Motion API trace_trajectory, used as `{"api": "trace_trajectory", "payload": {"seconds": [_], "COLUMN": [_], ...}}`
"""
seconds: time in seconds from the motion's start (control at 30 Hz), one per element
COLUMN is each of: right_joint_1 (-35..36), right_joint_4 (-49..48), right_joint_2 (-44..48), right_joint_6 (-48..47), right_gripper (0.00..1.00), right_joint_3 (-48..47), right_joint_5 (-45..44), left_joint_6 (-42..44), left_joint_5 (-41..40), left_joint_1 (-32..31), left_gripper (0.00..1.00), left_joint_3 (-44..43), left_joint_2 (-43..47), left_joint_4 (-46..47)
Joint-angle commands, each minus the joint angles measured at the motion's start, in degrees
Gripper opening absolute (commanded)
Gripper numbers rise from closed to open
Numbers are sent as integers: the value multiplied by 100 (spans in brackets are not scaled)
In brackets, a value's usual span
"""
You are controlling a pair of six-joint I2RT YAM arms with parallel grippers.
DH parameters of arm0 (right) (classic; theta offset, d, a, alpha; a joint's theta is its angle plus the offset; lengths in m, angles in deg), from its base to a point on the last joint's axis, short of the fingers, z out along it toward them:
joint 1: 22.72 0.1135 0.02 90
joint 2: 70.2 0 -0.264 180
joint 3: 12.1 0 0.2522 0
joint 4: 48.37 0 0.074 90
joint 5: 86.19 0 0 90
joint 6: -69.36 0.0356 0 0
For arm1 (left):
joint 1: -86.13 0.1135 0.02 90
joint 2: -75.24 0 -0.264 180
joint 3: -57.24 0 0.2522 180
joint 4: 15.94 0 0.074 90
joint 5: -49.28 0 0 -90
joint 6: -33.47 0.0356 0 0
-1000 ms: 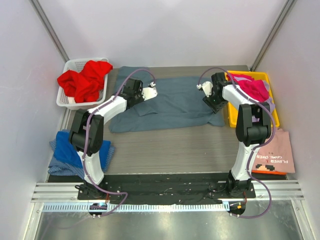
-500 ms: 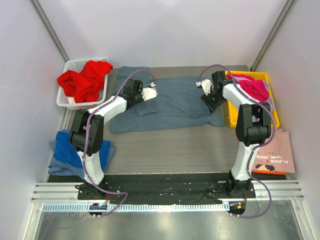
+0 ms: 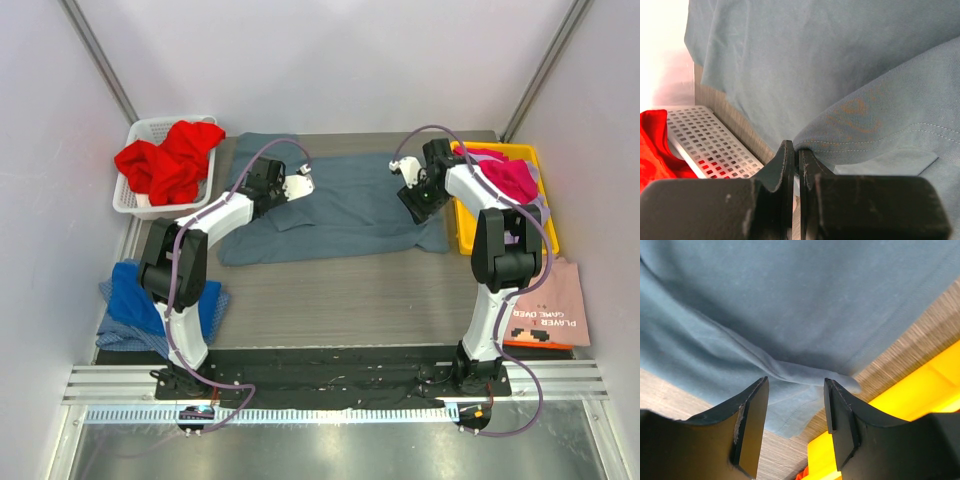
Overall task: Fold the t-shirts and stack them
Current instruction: Fold the flattened tshirt in 1/3 of the way
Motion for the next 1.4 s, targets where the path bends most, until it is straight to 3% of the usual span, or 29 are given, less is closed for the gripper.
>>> {"api": "trace_trajectory", "payload": {"seconds": [0.0, 1.03, 1.17, 1.37], "right_joint_1": [24, 24, 33, 24], "right_joint_4": [182, 209, 200, 200], "right_joint_2": [69, -485, -529, -555], "right_joint_6": [-161, -328, -293, -223], "right_gripper": [55, 46, 34, 5], "right_joint_3": [-215, -347, -391, -444], "right_joint_5": [294, 259, 268, 268], "left_joint_6": [105, 114, 132, 123], "left_joint_5": [-136, -162, -180, -180], "left_joint_1": [38, 38, 29, 38], "left_gripper": [0, 0, 0, 0], "left_joint_3": [-64, -46, -29, -20], "left_joint_2": [-12, -65, -48, -48], "left_joint_4": [293, 355, 372, 372]}}
